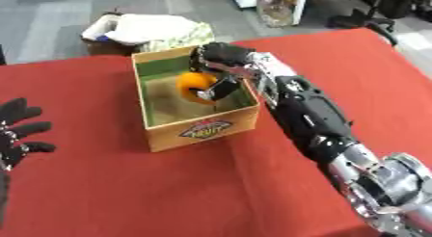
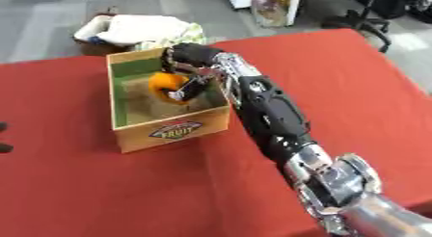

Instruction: Pick up objects on the table and place them in the box.

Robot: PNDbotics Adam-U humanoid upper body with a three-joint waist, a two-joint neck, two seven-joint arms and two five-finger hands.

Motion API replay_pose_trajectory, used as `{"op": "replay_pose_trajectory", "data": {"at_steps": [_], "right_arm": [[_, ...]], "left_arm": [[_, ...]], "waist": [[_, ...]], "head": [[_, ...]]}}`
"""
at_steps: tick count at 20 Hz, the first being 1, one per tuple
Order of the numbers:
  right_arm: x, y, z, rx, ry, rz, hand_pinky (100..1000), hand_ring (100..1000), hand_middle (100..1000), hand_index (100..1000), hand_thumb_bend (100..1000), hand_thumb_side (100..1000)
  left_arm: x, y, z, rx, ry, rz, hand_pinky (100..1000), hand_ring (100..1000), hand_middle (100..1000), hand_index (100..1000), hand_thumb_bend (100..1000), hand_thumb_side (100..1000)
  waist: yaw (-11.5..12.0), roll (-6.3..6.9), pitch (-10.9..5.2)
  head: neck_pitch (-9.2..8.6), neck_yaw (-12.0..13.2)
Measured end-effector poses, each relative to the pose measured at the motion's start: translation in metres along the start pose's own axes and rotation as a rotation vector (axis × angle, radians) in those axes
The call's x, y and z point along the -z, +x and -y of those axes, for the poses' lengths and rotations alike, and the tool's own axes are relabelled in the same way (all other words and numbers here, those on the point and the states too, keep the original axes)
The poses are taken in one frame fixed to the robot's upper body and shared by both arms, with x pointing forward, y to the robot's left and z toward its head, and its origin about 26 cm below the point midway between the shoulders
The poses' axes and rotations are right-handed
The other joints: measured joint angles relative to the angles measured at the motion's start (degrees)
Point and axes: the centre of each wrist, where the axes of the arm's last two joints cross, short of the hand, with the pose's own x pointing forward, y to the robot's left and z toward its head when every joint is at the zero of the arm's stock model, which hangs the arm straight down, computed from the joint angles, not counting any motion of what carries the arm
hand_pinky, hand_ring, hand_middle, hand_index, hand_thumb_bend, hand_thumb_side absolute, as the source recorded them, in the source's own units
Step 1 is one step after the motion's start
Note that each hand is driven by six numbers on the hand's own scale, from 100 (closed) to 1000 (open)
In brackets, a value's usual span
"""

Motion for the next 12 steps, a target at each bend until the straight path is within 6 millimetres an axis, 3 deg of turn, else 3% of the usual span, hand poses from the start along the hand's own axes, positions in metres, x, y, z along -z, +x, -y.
{"op": "replay_pose_trajectory", "data": {"at_steps": [1,6,12], "right_arm": [[-0.001,0.0,-0.006,0.002,0.034,0.003,878,863,724,796,100,379],[-0.003,-0.003,-0.012,0.01,0.186,-0.001,900,913,864,916,125,586],[-0.008,-0.007,0.002,0.066,0.17,-0.034,899,926,885,934,149,633]], "left_arm": [[0.0,0.0,0.0,0.0,0.0,0.0,606,744,745,874,116,1000],[0.0,0.0,0.0,0.0,-0.001,0.0,606,745,745,875,116,1000],[0.0,0.0,0.0,0.0,-0.001,0.0,607,746,746,875,116,1000]], "waist": [[-0.02,0.0,0.0],[-0.11,0.01,0.0],[-0.3,0.0,0.0]], "head": [[-0.01,0.0],[-0.04,-0.01],[-0.39,0.04]]}}
